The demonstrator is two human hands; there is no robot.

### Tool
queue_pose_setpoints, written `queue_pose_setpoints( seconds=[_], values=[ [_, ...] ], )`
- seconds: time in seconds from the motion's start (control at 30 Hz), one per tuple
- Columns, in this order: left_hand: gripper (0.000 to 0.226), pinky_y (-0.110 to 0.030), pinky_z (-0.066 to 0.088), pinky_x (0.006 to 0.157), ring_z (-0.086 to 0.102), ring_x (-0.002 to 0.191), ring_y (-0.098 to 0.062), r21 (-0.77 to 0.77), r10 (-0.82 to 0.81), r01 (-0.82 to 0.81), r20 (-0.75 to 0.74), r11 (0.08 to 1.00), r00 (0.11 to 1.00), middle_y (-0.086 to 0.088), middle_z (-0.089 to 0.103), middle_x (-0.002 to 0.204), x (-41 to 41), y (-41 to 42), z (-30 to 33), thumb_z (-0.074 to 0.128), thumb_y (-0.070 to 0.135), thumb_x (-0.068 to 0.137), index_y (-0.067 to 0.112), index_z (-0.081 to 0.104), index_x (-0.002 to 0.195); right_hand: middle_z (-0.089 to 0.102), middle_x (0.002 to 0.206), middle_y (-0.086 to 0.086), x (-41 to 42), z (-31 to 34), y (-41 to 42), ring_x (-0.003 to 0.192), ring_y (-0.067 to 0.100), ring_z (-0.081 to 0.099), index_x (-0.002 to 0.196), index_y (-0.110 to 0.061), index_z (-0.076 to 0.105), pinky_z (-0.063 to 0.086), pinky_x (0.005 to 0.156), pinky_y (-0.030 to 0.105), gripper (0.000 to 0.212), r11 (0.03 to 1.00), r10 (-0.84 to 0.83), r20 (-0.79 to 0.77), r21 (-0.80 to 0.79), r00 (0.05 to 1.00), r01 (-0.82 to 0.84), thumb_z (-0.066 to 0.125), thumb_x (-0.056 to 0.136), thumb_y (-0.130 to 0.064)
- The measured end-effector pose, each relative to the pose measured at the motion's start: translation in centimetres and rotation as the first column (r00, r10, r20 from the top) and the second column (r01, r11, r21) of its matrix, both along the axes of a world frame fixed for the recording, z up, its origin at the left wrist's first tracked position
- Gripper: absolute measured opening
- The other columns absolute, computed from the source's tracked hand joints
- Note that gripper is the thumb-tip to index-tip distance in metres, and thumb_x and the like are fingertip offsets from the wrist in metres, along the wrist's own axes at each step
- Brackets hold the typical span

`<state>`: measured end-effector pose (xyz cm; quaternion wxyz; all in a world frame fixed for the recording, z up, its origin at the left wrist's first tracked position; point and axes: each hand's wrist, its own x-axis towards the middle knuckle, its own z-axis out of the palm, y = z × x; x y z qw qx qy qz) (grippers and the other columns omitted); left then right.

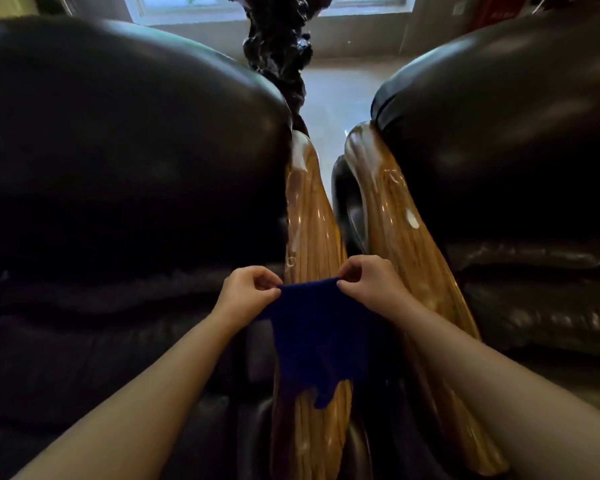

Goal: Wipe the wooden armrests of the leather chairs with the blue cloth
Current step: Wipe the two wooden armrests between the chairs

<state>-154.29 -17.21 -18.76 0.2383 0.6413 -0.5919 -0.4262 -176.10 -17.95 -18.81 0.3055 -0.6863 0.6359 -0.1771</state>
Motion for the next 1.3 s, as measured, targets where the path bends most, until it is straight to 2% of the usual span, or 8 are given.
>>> queue_pose_setpoints(
  seconds=[0.13,0.23,0.33,0.47,0.63,0.87,1.13,1.3],
  values=[
    [0.013,-0.026,0.056,0.073,0.066,0.089,-0.017,-0.055,0.017,-0.018,-0.009,0.998,1.0,-0.002,0.067,0.091,-0.6,-0.9,-2.0,0.064,0.008,0.082,0.017,0.065,0.091,0.059,0.079,-0.016,0.4,-2.6,-1.4,0.084,0.009,0.059,0.085,-0.028,0.061,0.049,0.092,0.047,0.01,0.996,-0.058,-0.004,-0.068,0.998,0.058,0.066,0.08,-0.02],
    [0.042,-0.025,0.04,0.099,0.046,0.126,-0.018,-0.26,0.218,-0.184,0.106,0.948,0.97,-0.003,0.053,0.132,-1.6,-0.4,-4.0,0.059,0.015,0.086,0.016,0.05,0.126,0.058,0.122,0.002,0.7,-4.8,-0.7,0.12,0.022,0.048,0.121,-0.021,0.051,0.031,0.107,0.05,0.042,0.911,-0.262,-0.115,-0.356,0.958,0.206,0.064,0.081,-0.028],
    [0.063,-0.032,0.005,0.116,-0.005,0.144,-0.008,-0.395,0.334,-0.246,0.171,0.885,0.927,0.005,-0.002,0.158,-3.7,1.7,-6.1,0.037,0.032,0.094,0.024,0.001,0.146,0.014,0.157,0.002,1.6,-6.4,1.4,0.144,0.02,0.007,0.145,-0.027,0.01,0.005,0.115,0.047,0.063,0.841,-0.358,-0.075,-0.459,0.931,0.287,0.038,0.09,-0.04],
    [0.061,-0.036,-0.008,0.118,-0.026,0.138,-0.002,-0.319,0.094,0.019,0.337,0.948,0.937,0.014,-0.03,0.148,-6.3,3.1,-9.8,0.02,0.035,0.095,0.031,-0.024,0.137,-0.018,0.154,-0.004,3.5,-10.0,2.8,0.142,0.015,-0.018,0.142,-0.034,-0.017,-0.002,0.116,0.045,0.063,0.938,-0.188,-0.234,-0.331,0.954,0.104,0.016,0.092,-0.051],
    [0.058,-0.039,0.0,0.119,-0.022,0.14,-0.011,-0.285,0.106,0.029,0.447,0.958,0.888,0.005,-0.022,0.151,-7.5,2.5,-12.3,0.002,0.042,0.089,0.021,-0.018,0.14,-0.005,0.155,0.002,4.8,-11.9,2.3,0.144,0.023,-0.005,0.145,-0.025,-0.002,0.009,0.114,0.045,0.064,0.928,-0.286,-0.24,-0.309,0.928,0.207,0.023,0.091,-0.048],
    [0.059,-0.039,0.006,0.117,-0.007,0.143,-0.018,-0.307,0.132,0.05,0.542,0.95,0.83,-0.001,-0.009,0.154,-7.5,1.0,-12.5,0.008,0.039,0.092,0.015,-0.008,0.144,0.008,0.155,0.008,5.6,-11.5,1.2,0.143,0.028,0.004,0.145,-0.017,0.011,0.018,0.112,0.047,0.063,0.911,-0.359,-0.225,-0.296,0.906,0.288,0.027,0.091,-0.044],
    [0.06,-0.035,-0.002,0.118,-0.02,0.141,-0.009,-0.296,0.064,0.107,0.515,0.949,0.855,0.005,-0.022,0.152,-6.8,-4.7,-11.8,0.003,0.041,0.09,0.02,-0.017,0.142,0.011,0.157,0.008,5.3,-10.3,-4.0,0.144,0.026,0.004,0.146,-0.018,0.01,0.017,0.114,0.045,0.063,0.928,-0.329,-0.244,-0.265,0.912,0.263,0.024,0.091,-0.047],
    [0.06,-0.029,0.001,0.117,-0.021,0.139,-0.001,-0.303,0.064,0.064,0.395,0.951,0.916,0.011,-0.024,0.15,-6.8,-10.0,-11.1,0.006,0.044,0.089,0.026,-0.021,0.139,0.007,0.158,0.006,5.2,-9.4,-9.5,0.144,0.021,-0.004,0.145,-0.021,0.001,0.012,0.116,0.042,0.065,0.95,-0.257,-0.242,-0.242,0.936,0.198,0.018,0.09,-0.049]
  ],
)
